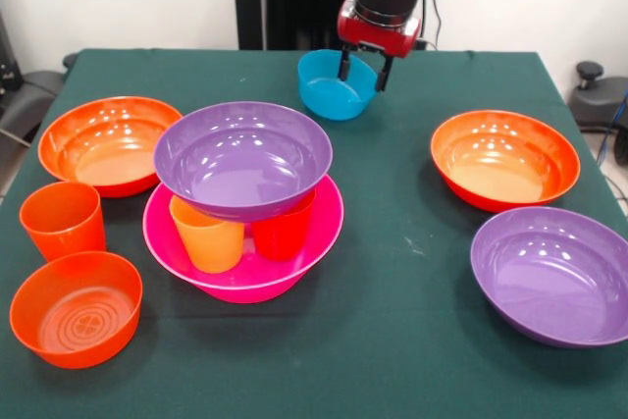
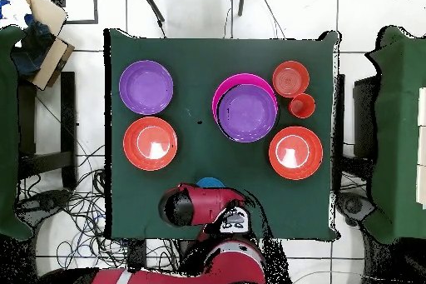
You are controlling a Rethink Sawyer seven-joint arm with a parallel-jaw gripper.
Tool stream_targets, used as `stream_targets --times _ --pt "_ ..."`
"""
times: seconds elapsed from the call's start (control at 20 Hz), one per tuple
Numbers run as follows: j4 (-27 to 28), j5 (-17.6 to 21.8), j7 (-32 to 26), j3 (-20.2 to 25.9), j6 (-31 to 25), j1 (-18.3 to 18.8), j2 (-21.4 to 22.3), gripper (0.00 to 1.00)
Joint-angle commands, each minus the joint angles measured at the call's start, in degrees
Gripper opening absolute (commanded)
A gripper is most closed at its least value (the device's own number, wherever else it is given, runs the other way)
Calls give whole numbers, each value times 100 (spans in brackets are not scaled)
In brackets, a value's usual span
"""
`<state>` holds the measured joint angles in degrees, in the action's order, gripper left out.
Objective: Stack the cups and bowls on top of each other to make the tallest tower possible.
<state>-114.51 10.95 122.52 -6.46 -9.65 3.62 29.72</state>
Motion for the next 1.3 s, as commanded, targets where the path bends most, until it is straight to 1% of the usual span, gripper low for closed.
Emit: stream_targets --times 0.05,0.15,0.4,0.55,0.7,0.8,0.9,1.1,1.3 --pt "142 267 131 685 77 231 -332 100" --pt "98 305 70 827 87 346 -313 100" --pt "114 367 70 900 109 410 -306 100" --pt "127 513 -12 1040 286 583 -362 100" --pt "217 606 13 980 332 569 -415 100" --pt "254 700 -34 1039 359 661 -453 100" --pt "248 777 -94 1156 296 779 -446 100" --pt "251 767 -29 1166 31 751 -323 100" --pt "222 842 -82 1290 -46 883 -288 100"
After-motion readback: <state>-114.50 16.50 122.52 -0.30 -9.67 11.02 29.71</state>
